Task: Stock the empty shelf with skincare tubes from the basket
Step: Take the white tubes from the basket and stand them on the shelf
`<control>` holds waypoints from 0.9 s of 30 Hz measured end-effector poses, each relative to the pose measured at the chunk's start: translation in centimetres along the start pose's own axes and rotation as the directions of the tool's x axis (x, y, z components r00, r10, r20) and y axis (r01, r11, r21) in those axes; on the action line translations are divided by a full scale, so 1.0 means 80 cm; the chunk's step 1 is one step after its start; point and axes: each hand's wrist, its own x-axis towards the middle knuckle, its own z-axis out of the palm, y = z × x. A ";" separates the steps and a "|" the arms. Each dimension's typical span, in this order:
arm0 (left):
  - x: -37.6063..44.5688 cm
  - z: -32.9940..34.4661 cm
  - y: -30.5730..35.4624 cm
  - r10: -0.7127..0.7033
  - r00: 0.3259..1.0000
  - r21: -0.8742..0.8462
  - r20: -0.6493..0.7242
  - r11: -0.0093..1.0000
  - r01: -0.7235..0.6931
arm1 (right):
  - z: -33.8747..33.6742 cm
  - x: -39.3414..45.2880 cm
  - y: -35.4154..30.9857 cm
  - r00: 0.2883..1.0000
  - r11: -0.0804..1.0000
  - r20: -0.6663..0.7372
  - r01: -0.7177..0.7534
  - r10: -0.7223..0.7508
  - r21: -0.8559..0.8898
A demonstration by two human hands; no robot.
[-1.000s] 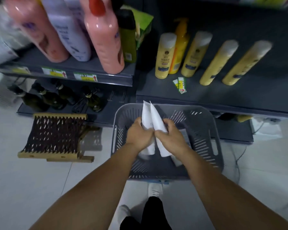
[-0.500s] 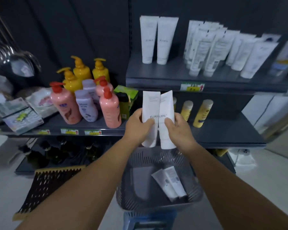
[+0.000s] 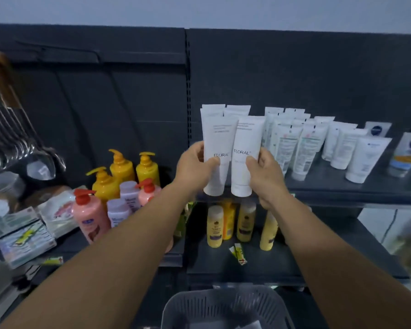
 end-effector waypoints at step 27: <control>0.167 0.019 -0.077 -0.084 0.995 0.122 0.044 0.989 0.078 | 0.034 0.151 0.070 0.988 0.999 0.148 -0.029 0.035 -0.041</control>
